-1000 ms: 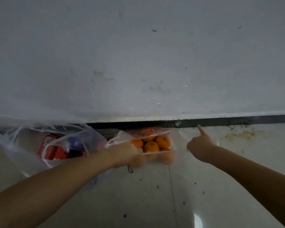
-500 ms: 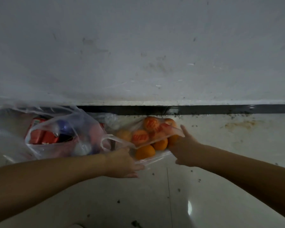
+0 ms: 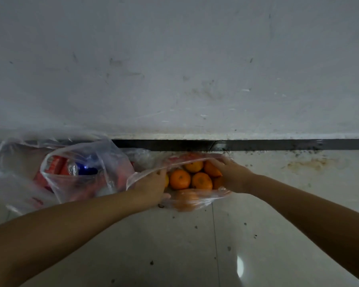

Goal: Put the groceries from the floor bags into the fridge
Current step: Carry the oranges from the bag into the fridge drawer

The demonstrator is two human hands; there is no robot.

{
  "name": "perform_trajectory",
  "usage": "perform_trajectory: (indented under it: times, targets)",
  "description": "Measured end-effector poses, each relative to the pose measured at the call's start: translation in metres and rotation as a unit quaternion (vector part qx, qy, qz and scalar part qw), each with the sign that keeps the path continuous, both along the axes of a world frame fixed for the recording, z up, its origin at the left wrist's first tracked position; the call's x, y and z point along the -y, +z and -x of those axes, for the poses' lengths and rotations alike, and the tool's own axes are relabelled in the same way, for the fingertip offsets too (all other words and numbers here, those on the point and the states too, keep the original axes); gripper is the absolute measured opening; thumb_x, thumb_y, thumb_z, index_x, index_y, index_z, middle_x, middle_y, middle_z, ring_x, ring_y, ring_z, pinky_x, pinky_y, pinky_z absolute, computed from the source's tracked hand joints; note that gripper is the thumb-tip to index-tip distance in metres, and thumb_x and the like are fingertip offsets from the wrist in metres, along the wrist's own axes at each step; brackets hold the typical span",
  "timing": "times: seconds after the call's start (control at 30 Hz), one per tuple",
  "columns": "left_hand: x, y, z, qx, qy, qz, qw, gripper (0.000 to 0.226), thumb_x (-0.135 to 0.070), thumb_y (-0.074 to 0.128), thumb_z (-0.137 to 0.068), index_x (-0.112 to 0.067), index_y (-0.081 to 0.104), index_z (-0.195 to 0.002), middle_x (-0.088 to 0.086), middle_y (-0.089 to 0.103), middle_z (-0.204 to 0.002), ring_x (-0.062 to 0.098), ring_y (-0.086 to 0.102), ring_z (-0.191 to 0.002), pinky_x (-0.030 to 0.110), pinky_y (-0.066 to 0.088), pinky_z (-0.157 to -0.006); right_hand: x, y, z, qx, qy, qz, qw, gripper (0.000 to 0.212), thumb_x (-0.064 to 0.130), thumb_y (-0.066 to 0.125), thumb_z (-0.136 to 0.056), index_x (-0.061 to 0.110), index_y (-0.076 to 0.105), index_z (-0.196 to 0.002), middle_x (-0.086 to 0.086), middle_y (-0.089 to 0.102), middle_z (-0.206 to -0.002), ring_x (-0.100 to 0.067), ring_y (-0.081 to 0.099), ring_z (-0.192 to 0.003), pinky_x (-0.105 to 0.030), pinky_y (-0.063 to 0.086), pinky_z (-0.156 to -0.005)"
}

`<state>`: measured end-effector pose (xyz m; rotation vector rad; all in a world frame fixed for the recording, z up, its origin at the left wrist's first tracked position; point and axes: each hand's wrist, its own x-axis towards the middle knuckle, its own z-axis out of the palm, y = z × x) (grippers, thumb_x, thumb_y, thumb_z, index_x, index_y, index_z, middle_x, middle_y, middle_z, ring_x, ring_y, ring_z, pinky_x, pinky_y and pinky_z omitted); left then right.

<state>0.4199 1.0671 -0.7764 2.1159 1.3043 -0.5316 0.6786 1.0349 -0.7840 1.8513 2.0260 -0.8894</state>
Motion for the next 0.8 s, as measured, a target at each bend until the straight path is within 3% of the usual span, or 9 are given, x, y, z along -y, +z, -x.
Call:
perform_trajectory:
  times: [0.1, 0.17, 0.3, 0.43, 0.53, 0.6, 0.63, 0.7, 0.8]
  targets:
    - [-0.009, -0.013, -0.007, -0.016, 0.033, 0.026, 0.999, 0.098, -0.050, 0.069, -0.076, -0.016, 0.012, -0.147, 0.017, 0.032, -0.146, 0.035, 0.038, -0.131, 0.045, 0.037, -0.106, -0.016, -0.004, 0.008, -0.024, -0.034, 0.013, 0.999, 0.083, 0.032, 0.068, -0.081, 0.031, 0.018, -0.147, -0.009, 0.018, -0.153, -0.034, 0.030, -0.136, -0.045, 0.036, -0.109]
    - [-0.014, -0.027, -0.013, 0.027, 0.076, 0.065, 0.995, 0.104, -0.058, 0.069, -0.072, -0.019, 0.009, -0.148, 0.014, 0.030, -0.150, 0.033, 0.037, -0.133, 0.045, 0.037, -0.107, -0.031, -0.006, 0.007, -0.044, -0.065, 0.037, 0.996, 0.063, 0.030, 0.056, -0.089, 0.028, 0.028, -0.145, -0.012, 0.030, -0.149, -0.034, 0.036, -0.132, -0.040, 0.033, -0.108]
    - [-0.022, -0.038, -0.018, 0.146, 0.222, -0.013, 0.964, 0.060, -0.051, 0.054, -0.087, -0.020, 0.038, -0.137, 0.009, 0.050, -0.135, 0.030, 0.048, -0.124, 0.040, 0.040, -0.103, -0.044, -0.008, 0.001, -0.144, -0.152, 0.083, 0.974, 0.039, 0.027, 0.041, -0.098, 0.021, 0.047, -0.136, -0.010, 0.050, -0.137, -0.026, 0.049, -0.122, -0.033, 0.037, -0.102]
    - [-0.044, -0.040, -0.025, 0.147, 0.336, 0.055, 0.928, 0.052, -0.055, 0.032, -0.095, -0.022, 0.050, -0.131, 0.010, 0.057, -0.125, 0.029, 0.055, -0.112, 0.036, 0.046, -0.093, -0.046, -0.019, -0.001, -0.149, -0.196, 0.087, 0.965, 0.057, 0.057, 0.039, -0.094, 0.021, 0.046, -0.138, -0.010, 0.050, -0.139, -0.029, 0.050, -0.123, -0.039, 0.040, -0.105]
    - [-0.055, -0.050, -0.016, 0.167, 0.500, 0.202, 0.825, 0.079, -0.077, 0.048, -0.073, -0.021, 0.051, -0.129, 0.009, 0.059, -0.124, 0.029, 0.060, -0.104, 0.041, 0.051, -0.091, -0.048, -0.033, -0.001, -0.117, -0.207, 0.063, 0.969, 0.058, 0.052, 0.036, -0.097, 0.012, 0.047, -0.137, -0.018, 0.051, -0.137, -0.033, 0.049, -0.124, -0.042, 0.040, -0.107]
    - [-0.051, -0.064, -0.004, 0.227, 0.563, 0.299, 0.736, 0.074, -0.067, 0.066, -0.067, -0.021, 0.055, -0.124, 0.012, 0.061, -0.123, 0.030, 0.061, -0.103, 0.050, 0.052, -0.091, -0.047, -0.039, -0.006, -0.096, -0.212, 0.065, 0.970, 0.049, 0.041, 0.036, -0.100, 0.007, 0.051, -0.132, -0.019, 0.052, -0.135, -0.032, 0.050, -0.122, -0.038, 0.040, -0.104]
    - [-0.044, -0.066, -0.001, 0.255, 0.569, 0.305, 0.720, 0.063, -0.054, 0.070, -0.073, -0.018, 0.057, -0.122, 0.014, 0.061, -0.125, 0.029, 0.061, -0.102, 0.051, 0.051, -0.092, -0.044, -0.039, -0.010, -0.091, -0.207, 0.069, 0.972, 0.045, 0.038, 0.037, -0.101, 0.007, 0.053, -0.130, -0.018, 0.054, -0.133, -0.030, 0.051, -0.119, -0.036, 0.040, -0.102]
    - [-0.031, -0.070, 0.003, 0.264, 0.532, 0.232, 0.770, 0.033, -0.035, 0.066, -0.085, -0.016, 0.064, -0.112, 0.015, 0.062, -0.124, 0.025, 0.061, -0.098, 0.043, 0.051, -0.094, -0.032, -0.036, -0.014, -0.096, -0.203, 0.062, 0.973, 0.040, 0.034, 0.039, -0.101, 0.007, 0.058, -0.123, -0.016, 0.058, -0.126, -0.027, 0.055, -0.112, -0.032, 0.041, -0.095]
    - [-0.024, -0.066, 0.009, 0.188, 0.262, 0.022, 0.946, 0.021, -0.026, 0.055, -0.094, -0.017, 0.063, -0.110, 0.010, 0.064, -0.117, 0.019, 0.058, -0.101, 0.029, 0.045, -0.088, -0.016, -0.027, -0.019, -0.072, -0.164, -0.012, 0.984, 0.033, 0.029, 0.042, -0.100, 0.014, 0.057, -0.124, -0.010, 0.061, -0.124, -0.022, 0.057, -0.109, -0.029, 0.041, -0.094]
